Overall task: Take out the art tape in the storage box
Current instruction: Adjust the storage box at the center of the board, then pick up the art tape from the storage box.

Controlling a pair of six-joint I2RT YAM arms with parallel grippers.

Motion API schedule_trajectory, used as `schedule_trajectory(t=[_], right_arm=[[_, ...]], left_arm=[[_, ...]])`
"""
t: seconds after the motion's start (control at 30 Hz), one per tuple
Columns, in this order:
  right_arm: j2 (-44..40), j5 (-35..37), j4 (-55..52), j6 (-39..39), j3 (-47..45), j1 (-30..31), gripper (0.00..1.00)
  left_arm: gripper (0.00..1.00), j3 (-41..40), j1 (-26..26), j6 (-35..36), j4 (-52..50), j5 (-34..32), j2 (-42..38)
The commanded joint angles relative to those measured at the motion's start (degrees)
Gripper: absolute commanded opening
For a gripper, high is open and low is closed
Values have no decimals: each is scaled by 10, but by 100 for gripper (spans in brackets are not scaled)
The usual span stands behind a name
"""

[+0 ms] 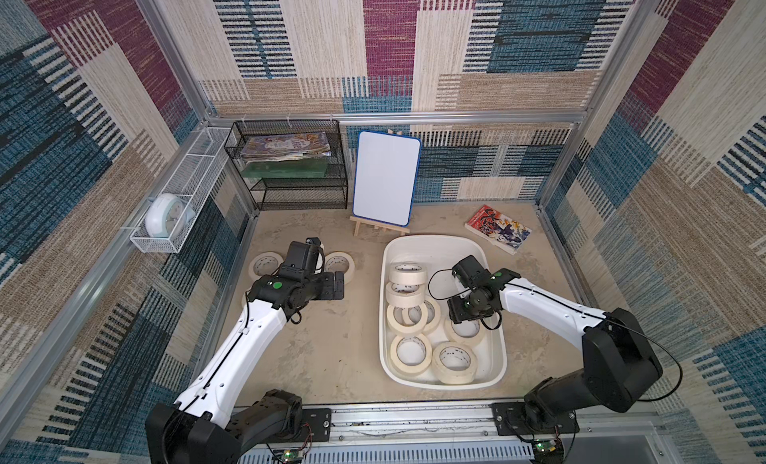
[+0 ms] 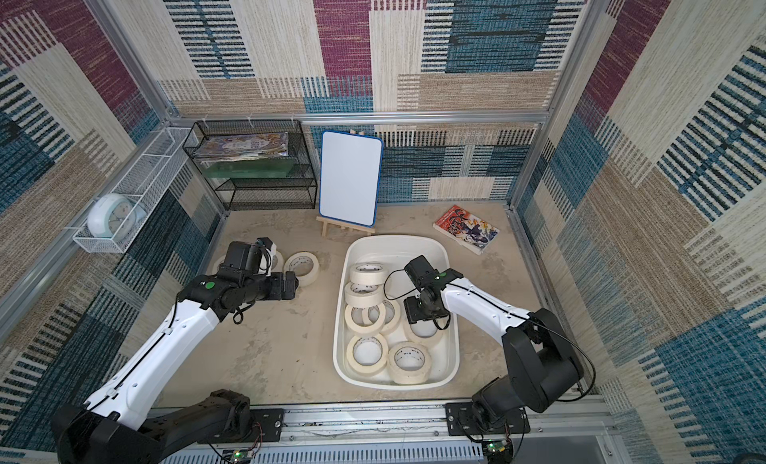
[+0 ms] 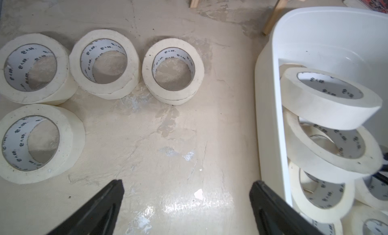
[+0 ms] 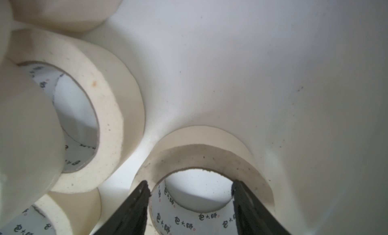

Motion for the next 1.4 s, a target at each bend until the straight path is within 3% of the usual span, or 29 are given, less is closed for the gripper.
schedule_trajectory(t=[0.0, 0.4, 0.6, 0.9, 1.0, 1.37], right_arm=[[8, -16, -1, 13, -11, -1, 66], [85, 32, 16, -16, 84, -18, 69], [28, 75, -49, -11, 80, -19, 75], [-15, 4, -55, 12, 30, -6, 67], [-24, -51, -51, 4, 15, 2, 65], [19, -72, 15, 3, -20, 31, 65]], left_arm=[[99, 19, -1, 35, -28, 37, -5], [99, -1, 1, 51, -2, 7, -8], [99, -13, 9, 53, 6, 10, -3], [99, -19, 18, 53, 11, 17, -1], [99, -19, 22, 54, 10, 19, 3], [99, -21, 29, 54, 10, 25, 7]])
